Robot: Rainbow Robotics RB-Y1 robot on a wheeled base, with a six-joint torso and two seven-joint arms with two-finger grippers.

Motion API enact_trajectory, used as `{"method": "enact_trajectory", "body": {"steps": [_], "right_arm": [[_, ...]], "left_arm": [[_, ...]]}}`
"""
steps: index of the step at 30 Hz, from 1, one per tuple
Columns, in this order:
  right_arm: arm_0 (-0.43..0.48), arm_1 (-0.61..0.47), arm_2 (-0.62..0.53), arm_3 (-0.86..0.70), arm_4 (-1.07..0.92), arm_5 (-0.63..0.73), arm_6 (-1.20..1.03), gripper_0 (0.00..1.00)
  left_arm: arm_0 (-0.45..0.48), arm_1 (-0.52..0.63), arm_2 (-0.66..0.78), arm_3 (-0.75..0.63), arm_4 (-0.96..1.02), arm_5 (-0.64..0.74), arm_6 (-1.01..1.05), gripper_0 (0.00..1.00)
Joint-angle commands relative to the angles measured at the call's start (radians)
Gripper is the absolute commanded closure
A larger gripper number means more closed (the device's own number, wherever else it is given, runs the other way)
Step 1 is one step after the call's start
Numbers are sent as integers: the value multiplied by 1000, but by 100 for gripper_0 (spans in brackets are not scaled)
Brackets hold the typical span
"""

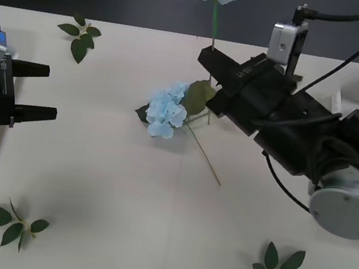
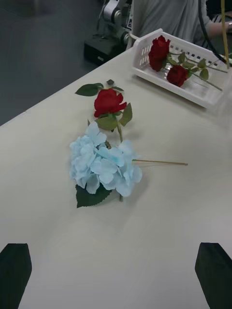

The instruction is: Put the red flowers into the right box and the blue flowers into the left box

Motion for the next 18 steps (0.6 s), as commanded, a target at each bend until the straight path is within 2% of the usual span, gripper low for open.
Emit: {"method": "enact_trajectory", "body": {"steps": [1, 11, 18], "right_arm": [[-67, 33, 70, 22, 22, -80, 63, 100], [-253, 54, 274, 171, 28, -85, 71, 100], [-319, 108, 328, 257, 32, -85, 72, 100]], "left_arm": [[11, 4, -16, -13, 24, -4, 29, 0], [8, -10, -18, -13, 86, 76, 27, 0], [5, -56, -19, 13, 135, 137, 24, 0]]}}
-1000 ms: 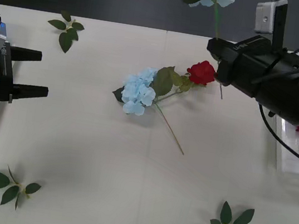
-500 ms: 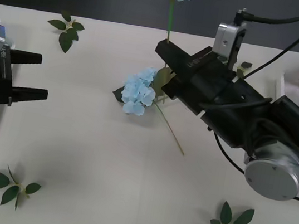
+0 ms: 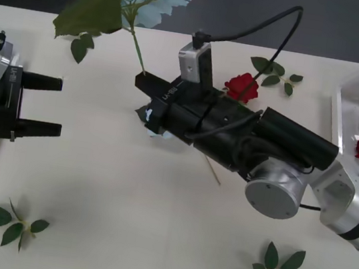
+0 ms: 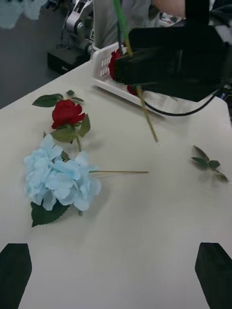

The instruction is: Put the red flowers into the right box and the blue flowers into the left box

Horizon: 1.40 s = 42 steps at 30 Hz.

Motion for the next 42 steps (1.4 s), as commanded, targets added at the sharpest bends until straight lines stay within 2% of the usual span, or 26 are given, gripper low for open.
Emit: {"method": "enact_trajectory", "body": {"steps": [1, 9, 19, 33, 42], "right_arm": [[-50, 56, 5, 28, 11, -11, 30, 100], [-96, 122, 35, 97, 19, -14, 41, 100], [-96, 119, 65, 97, 24, -57, 49, 100], [-102, 116, 97, 46, 13, -97, 36, 100], [-101, 129, 111, 40, 14, -97, 35, 100]], "left_arm": [[-3, -37, 3, 34, 57, 46, 20, 0], [-52, -57, -20, 230, 110, 86, -10, 0], [-95, -91, -78, 377, 121, 89, -10, 0], [-104, -194, -99, 391, 112, 78, -10, 0], [-127, -197, -121, 391, 103, 93, -10, 0]]}}
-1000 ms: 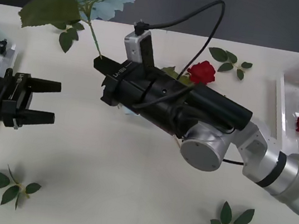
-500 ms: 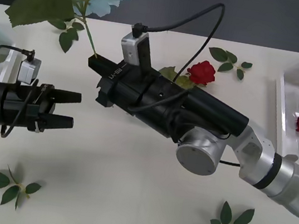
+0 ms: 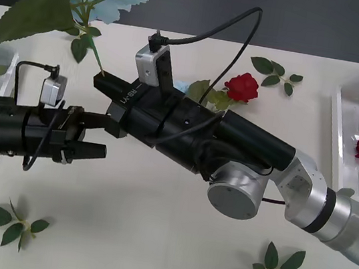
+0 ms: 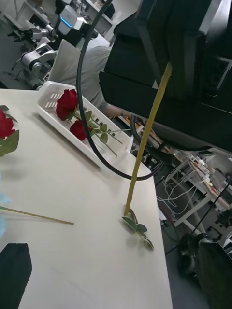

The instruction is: Put the red flowers into the right box and the blue flowers into the left box

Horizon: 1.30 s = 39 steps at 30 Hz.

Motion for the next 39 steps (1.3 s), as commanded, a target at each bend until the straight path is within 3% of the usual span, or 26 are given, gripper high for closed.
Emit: {"method": "enact_trajectory", "body": {"steps": [1, 17, 20, 22, 25, 27, 39], "right_arm": [[-22, 10, 9, -38, -4, -1, 15, 100], [-22, 7, 18, -38, -5, -1, 15, 100], [-22, 7, 18, -37, -5, -1, 15, 100], [-22, 7, 18, -37, -5, -1, 15, 100], [-22, 7, 18, -37, -5, -1, 15, 100], [-22, 7, 18, -38, -5, -1, 15, 100], [-23, 0, 18, -37, -7, -7, 13, 100]], "left_arm": [[-46, 7, -17, -13, 4, 14, -10, 0], [-103, 7, -15, -21, 47, 44, -10, 0], [-97, 7, -15, -21, 47, 53, -10, 29], [-94, 7, -17, -21, 46, 53, -10, 58], [-94, 7, -22, -19, 44, 53, -10, 94], [-92, 7, -26, -19, 43, 53, -10, 100], [-92, 1, -49, -19, 44, 42, -10, 100]]}}
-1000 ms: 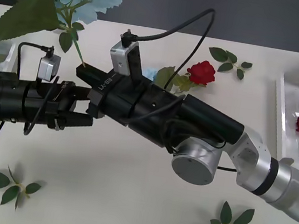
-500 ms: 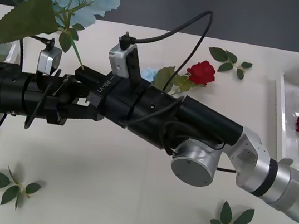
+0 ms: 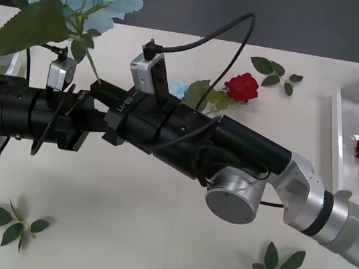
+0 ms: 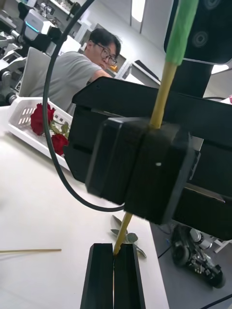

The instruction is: Put the red flowers into the right box and the blue flowers into the left box

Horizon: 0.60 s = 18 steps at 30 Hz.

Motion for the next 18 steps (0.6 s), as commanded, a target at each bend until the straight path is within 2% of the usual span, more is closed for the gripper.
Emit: {"method": "enact_trajectory", "body": {"steps": [1, 9, 10, 11, 12, 14, 15, 18], "right_arm": [[-24, 0, -6, -37, -7, -12, 13, 100], [-24, -6, -8, -37, -2, -32, 16, 99], [-24, -8, -6, -34, 0, -38, 19, 85], [-22, -9, -6, -32, 3, -49, 21, 58], [-22, -12, -8, -32, 4, -52, 22, 37], [-22, -14, -6, -32, 6, -58, 24, 19], [-24, -14, -8, -34, 6, -64, 24, 16], [-22, -15, -6, -32, 4, -80, 19, 14]], "left_arm": [[-4, 1, -19, -19, 5, -4, -10, 100], [-4, 1, -21, -19, 7, -5, -10, 100], [-4, 1, -21, -19, 8, -5, -10, 100], [-4, 1, -21, -19, 8, -7, -10, 100], [-4, 1, -19, -19, 8, -7, -10, 100], [-4, 1, -18, -19, 8, -7, -10, 100], [-4, 1, -18, -19, 8, -7, -10, 100], [-2, 1, -12, -19, 10, -4, -10, 100]]}}
